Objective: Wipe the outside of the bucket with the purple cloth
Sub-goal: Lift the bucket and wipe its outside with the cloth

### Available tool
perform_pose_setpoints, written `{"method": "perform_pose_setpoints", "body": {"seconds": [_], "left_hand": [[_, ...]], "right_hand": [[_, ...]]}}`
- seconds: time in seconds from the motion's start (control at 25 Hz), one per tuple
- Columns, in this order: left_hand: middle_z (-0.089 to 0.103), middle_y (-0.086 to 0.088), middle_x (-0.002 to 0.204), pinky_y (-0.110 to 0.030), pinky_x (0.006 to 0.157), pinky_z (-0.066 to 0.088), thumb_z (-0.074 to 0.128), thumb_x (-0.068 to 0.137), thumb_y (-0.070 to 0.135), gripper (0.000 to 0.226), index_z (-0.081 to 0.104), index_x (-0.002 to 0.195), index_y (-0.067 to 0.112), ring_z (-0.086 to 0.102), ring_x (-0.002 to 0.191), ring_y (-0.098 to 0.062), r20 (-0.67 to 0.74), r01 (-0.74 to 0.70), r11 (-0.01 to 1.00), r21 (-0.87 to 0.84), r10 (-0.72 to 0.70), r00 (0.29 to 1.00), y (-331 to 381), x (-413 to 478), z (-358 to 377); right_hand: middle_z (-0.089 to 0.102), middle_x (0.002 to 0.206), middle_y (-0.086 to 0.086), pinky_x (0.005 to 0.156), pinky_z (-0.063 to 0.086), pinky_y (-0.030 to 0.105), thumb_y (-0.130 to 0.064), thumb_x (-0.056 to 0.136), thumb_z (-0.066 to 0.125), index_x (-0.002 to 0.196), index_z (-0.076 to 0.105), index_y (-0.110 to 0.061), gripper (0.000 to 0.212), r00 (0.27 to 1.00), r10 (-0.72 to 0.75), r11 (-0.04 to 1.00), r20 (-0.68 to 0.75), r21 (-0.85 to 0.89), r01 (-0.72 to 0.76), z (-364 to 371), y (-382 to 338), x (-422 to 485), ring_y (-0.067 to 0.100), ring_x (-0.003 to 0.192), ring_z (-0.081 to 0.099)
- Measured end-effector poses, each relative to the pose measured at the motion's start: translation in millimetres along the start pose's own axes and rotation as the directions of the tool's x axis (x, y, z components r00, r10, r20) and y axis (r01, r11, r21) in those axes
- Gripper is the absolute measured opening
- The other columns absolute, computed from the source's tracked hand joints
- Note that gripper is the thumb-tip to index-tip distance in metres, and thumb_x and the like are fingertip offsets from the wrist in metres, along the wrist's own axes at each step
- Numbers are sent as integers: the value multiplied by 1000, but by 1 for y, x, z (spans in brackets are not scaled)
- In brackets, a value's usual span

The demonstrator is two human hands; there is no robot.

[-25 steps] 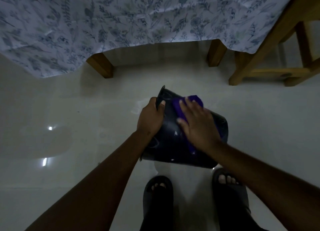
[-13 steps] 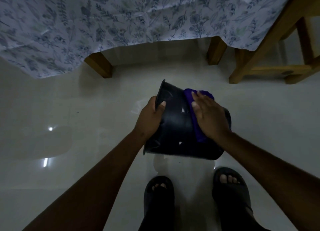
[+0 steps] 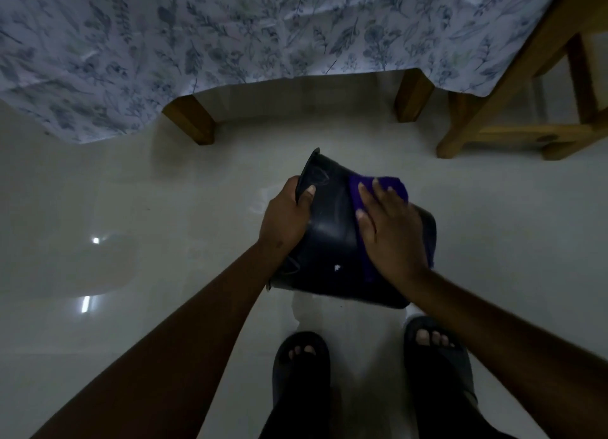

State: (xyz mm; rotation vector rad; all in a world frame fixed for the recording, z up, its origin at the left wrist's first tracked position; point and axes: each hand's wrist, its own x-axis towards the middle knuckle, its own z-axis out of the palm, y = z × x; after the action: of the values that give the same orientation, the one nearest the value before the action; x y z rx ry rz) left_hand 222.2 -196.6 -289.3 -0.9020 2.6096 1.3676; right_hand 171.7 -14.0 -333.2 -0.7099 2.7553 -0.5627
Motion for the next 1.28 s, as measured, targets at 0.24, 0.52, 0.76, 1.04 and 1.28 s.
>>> {"method": "perform_pose_setpoints", "body": {"seconds": [0.24,0.52,0.76,1.04,1.28], "left_hand": [[65,-5,115,-31,84,49,38,102,35,34,50,128,18,62,99,-21,-33,-12,1000,19,13,999,-11,-9,4],[67,-7,113,-34,83,51,37,102,37,33,51,126,19,63,98,-25,-30,-6,999,33,7,1000,-14,-9,2],[66,-4,107,-26,74,45,37,102,37,32,52,123,18,62,91,-19,-26,-14,1000,-2,14,1000,-13,-13,4],[66,-6,112,-26,78,46,41,100,36,31,54,122,17,61,93,-18,10,-11,1000,27,11,1000,-5,1,-1],[62,8,96,-7,62,48,48,98,39,26,53,116,20,58,77,4,76,-38,999,-7,38,996,-19,-37,-10]], "right_hand": [[19,161,0,117,17,49,-50,99,20,152,21,-30,56,979,-189,979,79,-63,194,5,-16,-5,24,149,14],[23,161,3,115,20,51,-45,99,24,151,25,-27,55,991,-125,990,38,-61,127,5,-17,-48,28,148,17],[47,147,9,105,36,40,-40,103,23,142,43,-18,48,997,28,990,75,137,-39,-12,-10,44,26,131,47],[26,160,3,114,21,49,-43,100,25,151,24,-27,54,984,-169,982,48,-81,173,9,-22,-36,27,147,21],[42,152,4,114,30,38,-41,102,26,147,37,-20,51,1000,-2,988,23,157,-1,-7,-3,46,20,139,39]]}}
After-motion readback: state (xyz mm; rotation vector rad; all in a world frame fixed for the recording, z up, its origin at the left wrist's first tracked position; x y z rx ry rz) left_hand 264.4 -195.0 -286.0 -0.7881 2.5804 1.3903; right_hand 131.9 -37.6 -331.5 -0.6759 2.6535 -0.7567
